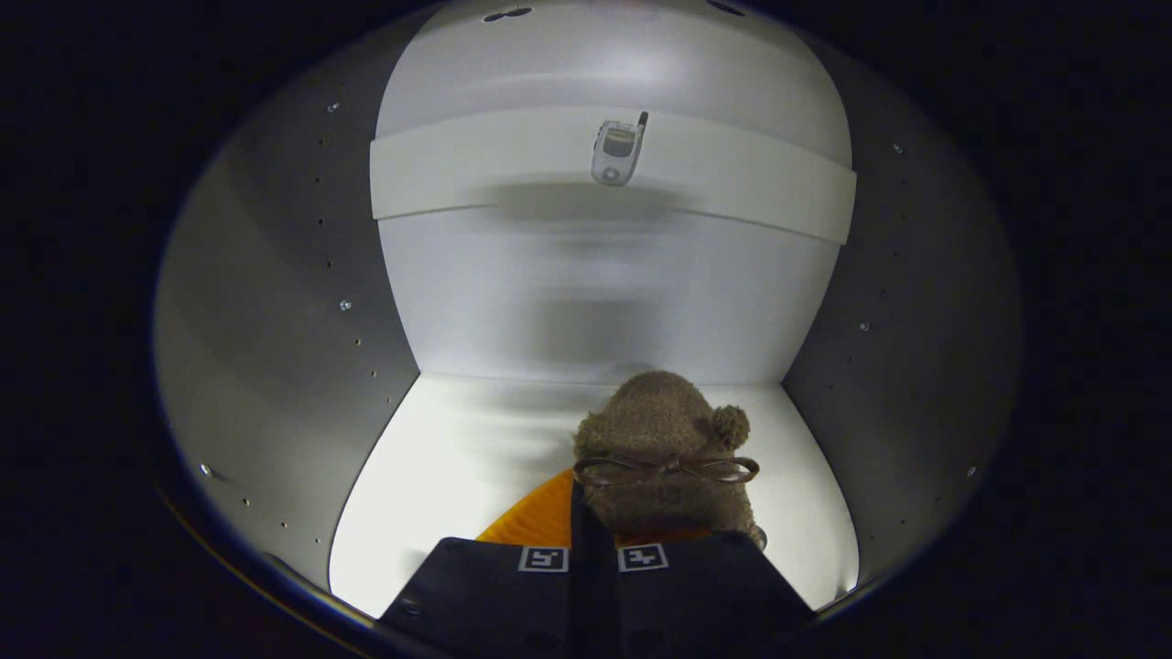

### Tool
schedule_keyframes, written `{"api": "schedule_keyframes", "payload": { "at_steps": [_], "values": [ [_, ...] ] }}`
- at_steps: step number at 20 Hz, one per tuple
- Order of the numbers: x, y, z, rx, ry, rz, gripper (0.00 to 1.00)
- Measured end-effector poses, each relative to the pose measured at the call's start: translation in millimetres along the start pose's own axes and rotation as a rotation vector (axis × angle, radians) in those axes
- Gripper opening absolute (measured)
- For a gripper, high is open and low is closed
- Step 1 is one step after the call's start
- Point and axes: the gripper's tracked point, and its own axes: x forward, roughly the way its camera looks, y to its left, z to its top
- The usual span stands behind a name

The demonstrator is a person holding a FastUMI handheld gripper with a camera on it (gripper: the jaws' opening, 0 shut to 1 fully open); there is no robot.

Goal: Open the shoe cabinet door, grab the shoes and put them into the shoe cabinet, then close the shoe cabinet door.

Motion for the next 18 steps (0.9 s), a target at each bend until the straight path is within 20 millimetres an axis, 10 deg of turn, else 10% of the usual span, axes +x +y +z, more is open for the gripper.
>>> {"api": "schedule_keyframes", "payload": {
  "at_steps": [8, 13, 18],
  "values": [
    [-23, 4, -10, 0.046, 0.009, -0.003, 0.28],
    [-61, 16, -7, 0.009, -0.041, -0.014, 0.94],
    [-121, 11, -6, 0.042, -0.083, -0.041, 0.99]
  ]
}}
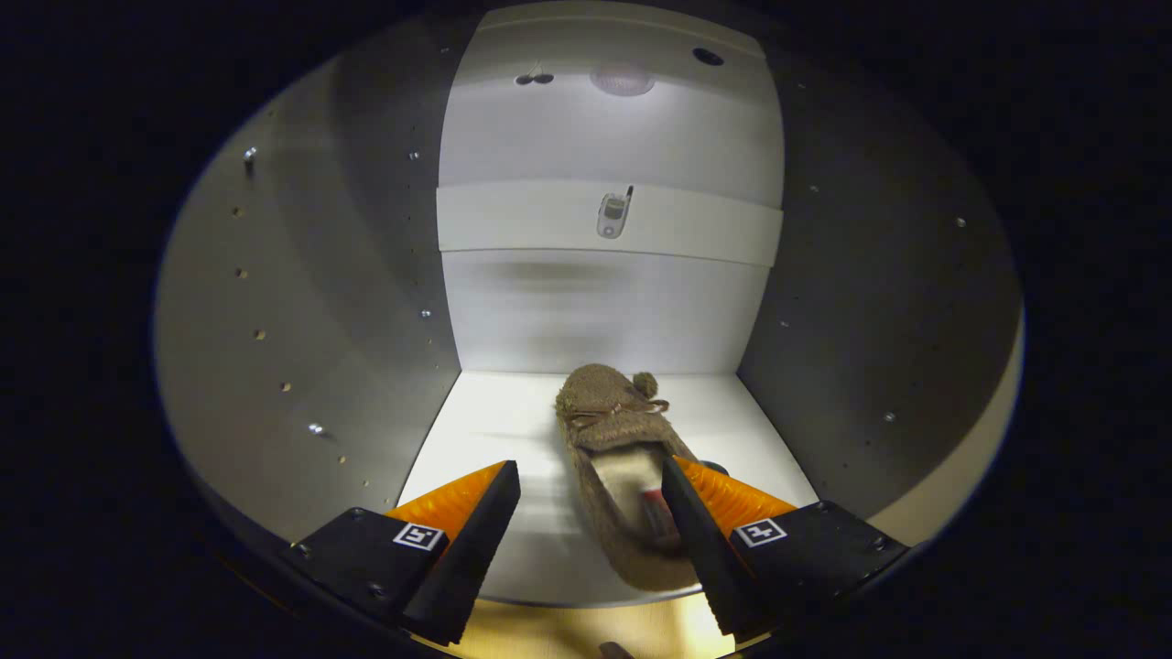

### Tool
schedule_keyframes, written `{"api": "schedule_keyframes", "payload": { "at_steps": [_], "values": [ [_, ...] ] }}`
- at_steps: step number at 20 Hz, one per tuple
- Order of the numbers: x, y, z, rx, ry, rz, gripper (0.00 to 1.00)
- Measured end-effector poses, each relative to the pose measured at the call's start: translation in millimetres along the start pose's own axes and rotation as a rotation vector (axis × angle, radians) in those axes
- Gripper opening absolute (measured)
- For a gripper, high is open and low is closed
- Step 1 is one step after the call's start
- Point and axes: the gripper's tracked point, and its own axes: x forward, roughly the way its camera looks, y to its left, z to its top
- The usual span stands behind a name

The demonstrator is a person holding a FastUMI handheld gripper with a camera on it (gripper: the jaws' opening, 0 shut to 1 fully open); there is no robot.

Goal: Open the shoe cabinet door, grab the shoes and put them into the shoe cabinet, then close the shoe cabinet door.

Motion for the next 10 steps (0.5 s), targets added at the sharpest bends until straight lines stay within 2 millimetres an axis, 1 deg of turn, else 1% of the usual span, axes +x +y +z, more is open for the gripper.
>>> {"api": "schedule_keyframes", "payload": {
  "at_steps": [3, 6, 9, 10],
  "values": [
    [-45, -2, 2, 0.014, -0.056, 0.006, 0.99],
    [-91, -10, -1, 0.018, -0.1, 0.001, 0.99],
    [-144, -21, 4, 0.048, -0.185, 0.007, 0.99],
    [-162, -27, 3, 0.058, -0.206, 0.003, 0.99]
  ]
}}
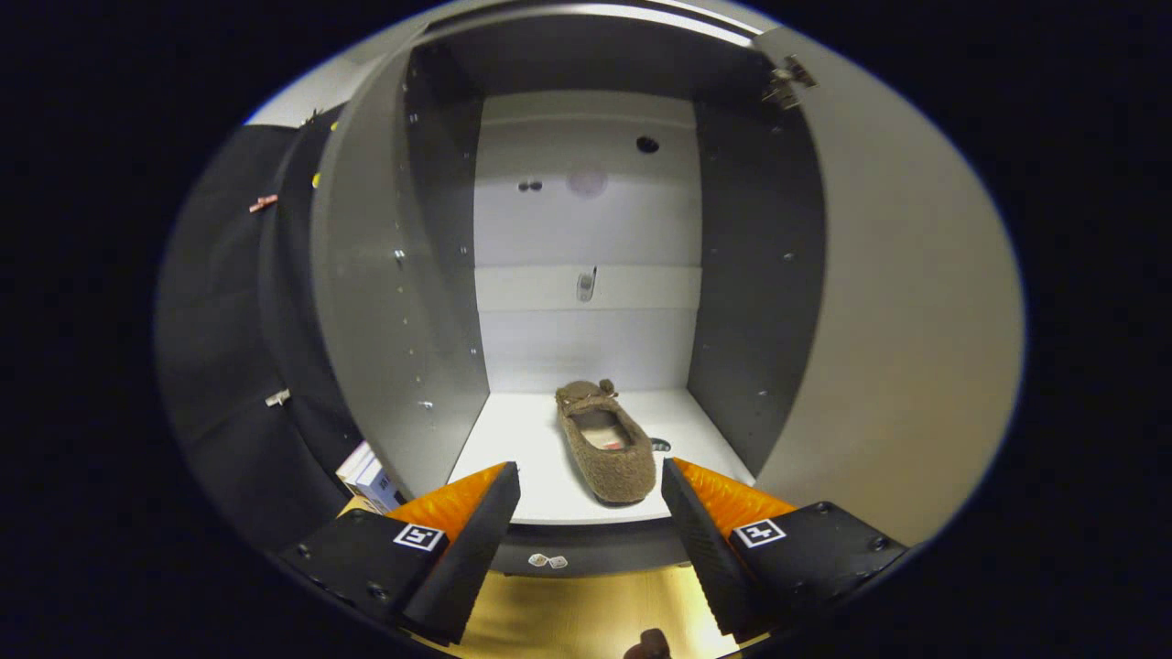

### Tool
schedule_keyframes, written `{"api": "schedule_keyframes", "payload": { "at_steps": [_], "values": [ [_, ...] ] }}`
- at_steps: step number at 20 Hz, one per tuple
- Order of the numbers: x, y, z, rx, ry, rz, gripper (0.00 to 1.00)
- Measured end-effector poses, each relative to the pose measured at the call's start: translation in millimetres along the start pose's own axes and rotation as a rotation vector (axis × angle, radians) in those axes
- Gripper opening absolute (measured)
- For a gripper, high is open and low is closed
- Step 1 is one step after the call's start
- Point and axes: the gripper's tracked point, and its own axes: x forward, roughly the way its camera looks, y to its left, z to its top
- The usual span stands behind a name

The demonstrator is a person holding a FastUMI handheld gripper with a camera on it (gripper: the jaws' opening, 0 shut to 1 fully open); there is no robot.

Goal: Open the shoe cabinet door, grab the shoes and put them into the shoe cabinet, then close the shoe cabinet door.

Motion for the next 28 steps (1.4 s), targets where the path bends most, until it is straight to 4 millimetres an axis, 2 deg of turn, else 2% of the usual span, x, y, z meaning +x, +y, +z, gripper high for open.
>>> {"api": "schedule_keyframes", "payload": {
  "at_steps": [3, 6, 9, 11, 13, 16, 20, 26, 28],
  "values": [
    [-57, -16, 5, 0.004, -0.036, -0.01, 0.98],
    [-116, -26, 15, -0.011, -0.088, 0.001, 0.98],
    [-178, -45, 29, -0.025, -0.166, -0.008, 0.98],
    [-214, -62, 34, -0.02, -0.203, -0.014, 0.98],
    [-246, -90, 32, -0.012, -0.216, -0.041, 0.98],
    [-277, -124, 20, 0.003, -0.214, -0.082, 0.98],
    [-308, -172, 20, -0.001, -0.26, -0.126, 0.98],
    [-316, -245, 22, -0.015, -0.284, -0.216, 0.98],
    [-311, -264, 22, -0.007, -0.289, -0.226, 0.98]
  ]
}}
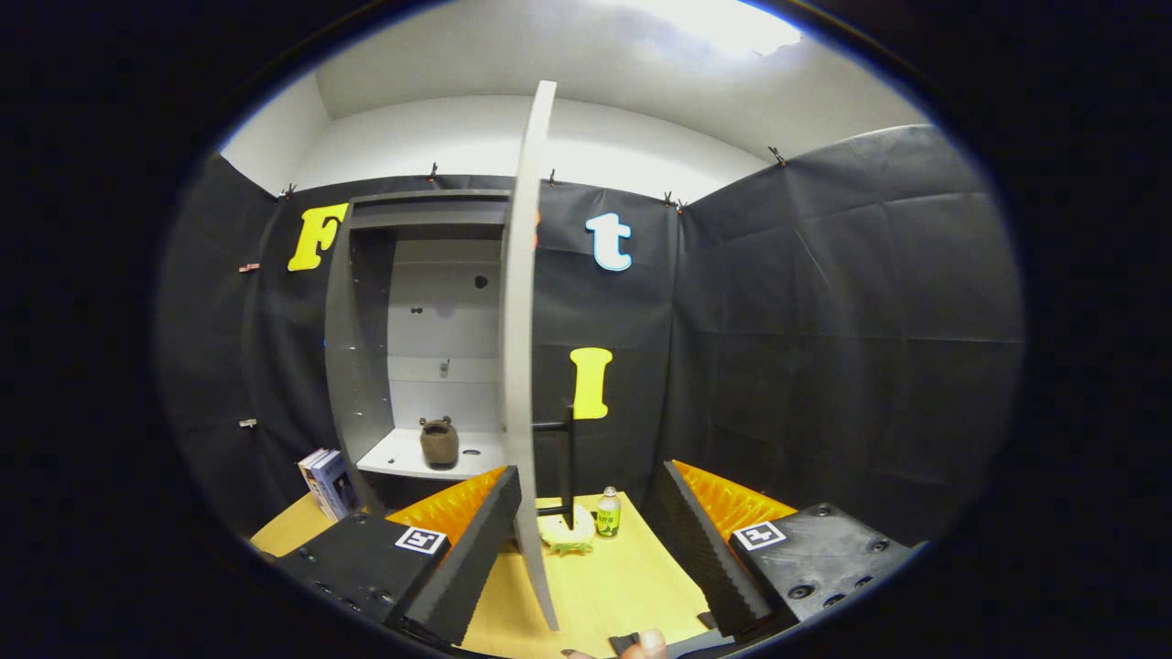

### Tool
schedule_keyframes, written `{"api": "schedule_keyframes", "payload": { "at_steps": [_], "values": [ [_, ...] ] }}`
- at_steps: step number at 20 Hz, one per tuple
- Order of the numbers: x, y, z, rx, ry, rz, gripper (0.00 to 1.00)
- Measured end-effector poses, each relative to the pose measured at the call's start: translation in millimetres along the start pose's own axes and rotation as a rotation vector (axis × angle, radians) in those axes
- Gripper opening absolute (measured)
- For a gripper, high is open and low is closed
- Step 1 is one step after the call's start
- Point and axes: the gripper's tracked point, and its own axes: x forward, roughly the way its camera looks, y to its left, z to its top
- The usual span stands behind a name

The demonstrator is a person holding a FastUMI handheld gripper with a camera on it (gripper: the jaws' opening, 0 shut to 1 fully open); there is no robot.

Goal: Open the shoe cabinet door, grab the shoes and put them into the shoe cabinet, then close the shoe cabinet door.

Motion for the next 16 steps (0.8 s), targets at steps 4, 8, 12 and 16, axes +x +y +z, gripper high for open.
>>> {"api": "schedule_keyframes", "payload": {
  "at_steps": [4, 8, 12, 16],
  "values": [
    [23, -9, -14, 0.013, 0.036, 0.022, 0.98],
    [38, -3, -13, 0.013, 0.027, 0.061, 0.98],
    [43, 6, -13, 0.019, 0.019, 0.089, 0.96],
    [40, 19, -12, 0.005, 0.007, 0.097, 0.96]
  ]
}}
